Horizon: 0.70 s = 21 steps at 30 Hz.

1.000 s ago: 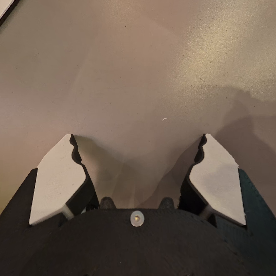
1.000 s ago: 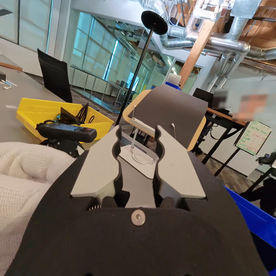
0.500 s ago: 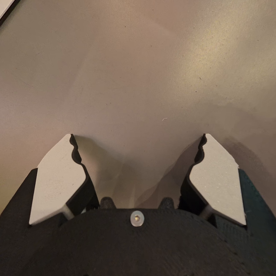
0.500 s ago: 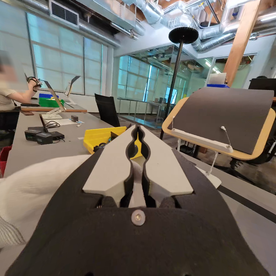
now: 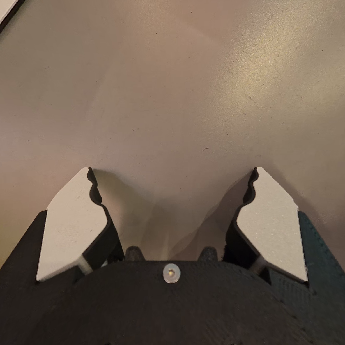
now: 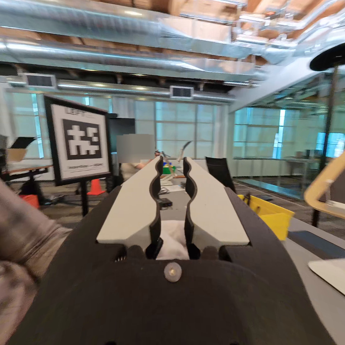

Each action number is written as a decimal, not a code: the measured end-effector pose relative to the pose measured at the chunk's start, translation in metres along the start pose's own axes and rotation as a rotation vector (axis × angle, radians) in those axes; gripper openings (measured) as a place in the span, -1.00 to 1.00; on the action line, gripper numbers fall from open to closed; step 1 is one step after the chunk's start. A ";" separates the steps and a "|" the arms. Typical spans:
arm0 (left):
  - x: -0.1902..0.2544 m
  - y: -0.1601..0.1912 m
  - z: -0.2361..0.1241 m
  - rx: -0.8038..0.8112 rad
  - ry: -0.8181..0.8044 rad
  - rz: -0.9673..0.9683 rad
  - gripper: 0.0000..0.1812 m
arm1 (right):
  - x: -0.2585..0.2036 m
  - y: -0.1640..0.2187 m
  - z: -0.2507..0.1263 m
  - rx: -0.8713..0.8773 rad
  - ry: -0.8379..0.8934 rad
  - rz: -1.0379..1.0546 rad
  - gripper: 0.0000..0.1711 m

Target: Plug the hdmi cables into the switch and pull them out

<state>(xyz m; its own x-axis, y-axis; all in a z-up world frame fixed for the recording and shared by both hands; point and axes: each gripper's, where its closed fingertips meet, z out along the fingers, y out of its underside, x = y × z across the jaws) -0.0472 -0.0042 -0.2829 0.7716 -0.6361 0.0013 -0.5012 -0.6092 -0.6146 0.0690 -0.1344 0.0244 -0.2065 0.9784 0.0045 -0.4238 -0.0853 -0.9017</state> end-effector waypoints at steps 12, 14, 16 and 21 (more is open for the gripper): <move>0.000 0.000 0.000 0.000 0.000 0.000 0.61 | -0.063 0.003 0.016 -0.073 -0.257 0.029 -0.44; 0.000 0.000 0.000 0.000 0.000 0.000 0.61 | -0.079 -0.001 0.018 -0.051 -0.333 0.084 -0.40; 0.000 0.000 0.000 0.000 0.000 0.000 0.61 | -0.109 -0.014 0.019 0.001 -0.461 0.139 -0.46; 0.000 0.000 0.000 0.000 0.000 0.000 0.61 | -0.158 -0.013 0.017 -0.050 -0.593 0.046 -0.38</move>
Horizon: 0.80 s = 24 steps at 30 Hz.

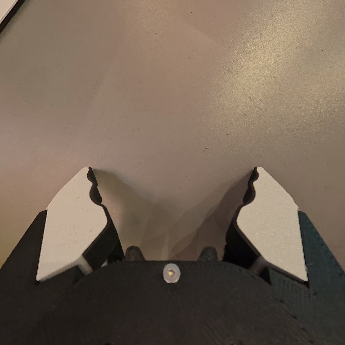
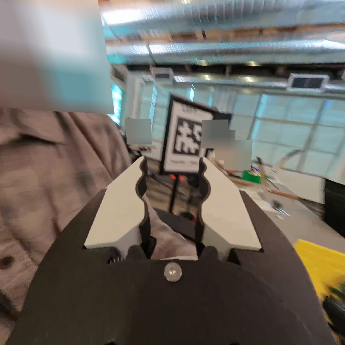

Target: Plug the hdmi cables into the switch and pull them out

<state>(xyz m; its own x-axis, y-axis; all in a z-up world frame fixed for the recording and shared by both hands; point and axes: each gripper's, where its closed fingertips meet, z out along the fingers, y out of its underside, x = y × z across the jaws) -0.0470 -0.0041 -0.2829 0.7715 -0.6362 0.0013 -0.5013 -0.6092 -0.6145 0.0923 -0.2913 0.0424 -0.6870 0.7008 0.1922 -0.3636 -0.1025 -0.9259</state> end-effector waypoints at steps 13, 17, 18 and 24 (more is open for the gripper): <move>0.000 0.000 0.000 0.000 0.000 0.000 0.61 | 0.005 -0.013 -0.027 0.103 0.094 -0.058 -1.00; 0.000 0.000 0.000 0.000 0.000 0.000 0.61 | 0.077 -0.005 -0.090 0.047 0.518 -0.149 -1.00; 0.000 0.000 0.000 0.000 0.000 0.000 0.61 | 0.091 0.002 -0.105 0.007 0.613 -0.172 -1.00; 0.000 0.000 0.000 0.000 0.000 0.000 0.61 | 0.151 0.059 -0.143 -0.260 0.949 -0.264 -0.54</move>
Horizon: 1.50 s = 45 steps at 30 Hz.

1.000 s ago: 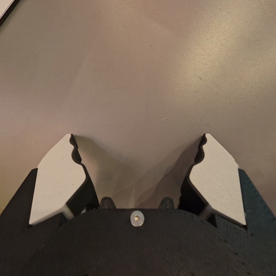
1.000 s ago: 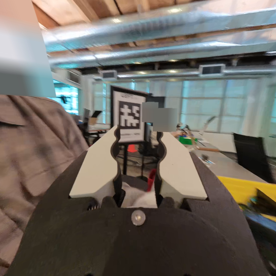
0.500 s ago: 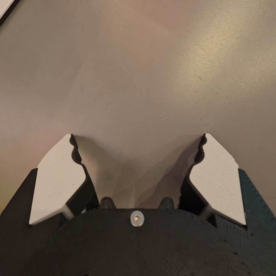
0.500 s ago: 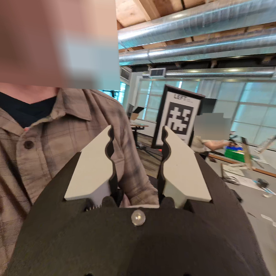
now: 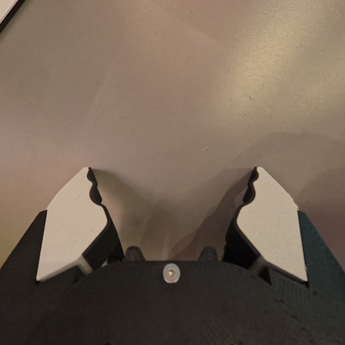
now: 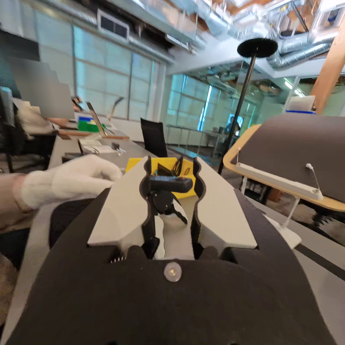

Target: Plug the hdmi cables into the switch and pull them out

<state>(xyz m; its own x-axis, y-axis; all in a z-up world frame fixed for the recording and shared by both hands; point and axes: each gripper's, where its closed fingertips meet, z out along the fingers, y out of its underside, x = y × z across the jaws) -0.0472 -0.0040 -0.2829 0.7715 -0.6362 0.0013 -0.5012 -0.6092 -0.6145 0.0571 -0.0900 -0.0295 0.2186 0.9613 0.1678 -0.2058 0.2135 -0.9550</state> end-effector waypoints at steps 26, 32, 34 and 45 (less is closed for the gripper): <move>0.000 -0.002 0.001 0.000 0.002 0.000 0.61 | -0.045 0.077 0.119 -0.098 -0.145 -0.046 -0.27; 0.002 -0.015 0.012 0.000 -0.062 -0.081 0.61 | -0.047 0.065 0.120 -0.056 -0.163 -0.026 -0.28; 0.004 -0.019 0.014 -0.001 -0.059 -0.076 0.61 | -0.040 0.065 0.120 -0.055 -0.149 -0.023 -0.29; 0.003 -0.023 0.019 -0.025 -0.112 -0.152 0.61 | 0.003 0.086 0.094 -0.140 -0.020 0.049 -0.29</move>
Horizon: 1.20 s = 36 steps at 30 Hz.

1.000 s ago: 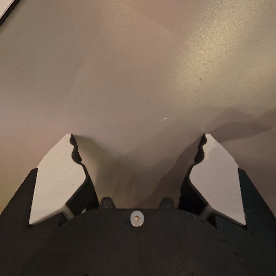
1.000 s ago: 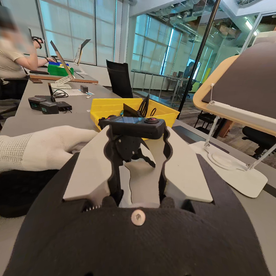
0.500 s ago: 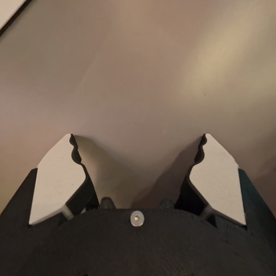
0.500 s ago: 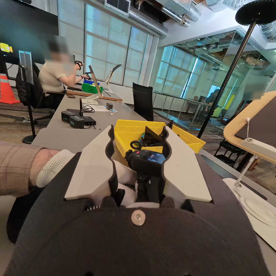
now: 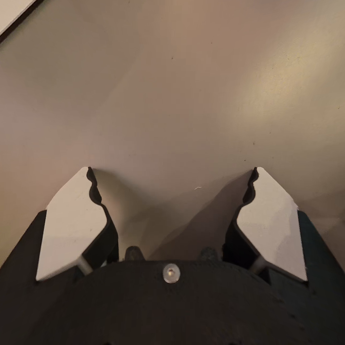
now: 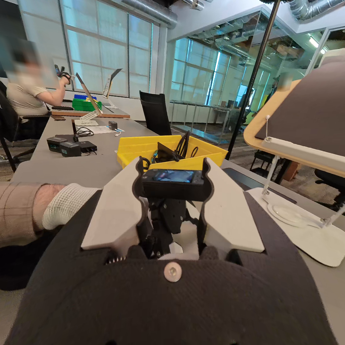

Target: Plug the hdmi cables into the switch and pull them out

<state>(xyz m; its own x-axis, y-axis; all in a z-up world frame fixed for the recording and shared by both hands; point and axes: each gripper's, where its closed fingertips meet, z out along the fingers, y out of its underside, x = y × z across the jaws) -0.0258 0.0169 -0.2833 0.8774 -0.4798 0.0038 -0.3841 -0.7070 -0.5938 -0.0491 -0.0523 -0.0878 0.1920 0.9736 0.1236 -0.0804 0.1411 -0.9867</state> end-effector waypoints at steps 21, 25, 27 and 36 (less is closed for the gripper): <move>-0.008 -0.028 -0.002 0.066 0.013 -0.264 -0.48 | 0.034 0.030 -0.083 -0.153 0.243 -0.033 -0.34; 0.025 -0.051 -0.031 0.257 0.271 -0.269 -0.69 | 0.042 0.029 -0.109 -0.154 0.310 0.059 -0.40; 0.054 -0.075 -0.074 0.431 0.453 -0.204 -0.70 | 0.046 0.025 -0.120 -0.143 0.343 0.122 -0.41; 0.157 -0.097 -0.283 0.896 1.112 0.063 -0.69 | 0.010 0.011 -0.098 -0.104 0.209 0.466 -0.33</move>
<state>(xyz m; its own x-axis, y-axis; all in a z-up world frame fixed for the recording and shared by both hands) 0.0678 -0.1373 0.0024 0.0276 -0.9444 0.3277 0.2625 -0.3095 -0.9140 0.0480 -0.0588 -0.1082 0.3511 0.8706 -0.3445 -0.1081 -0.3278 -0.9385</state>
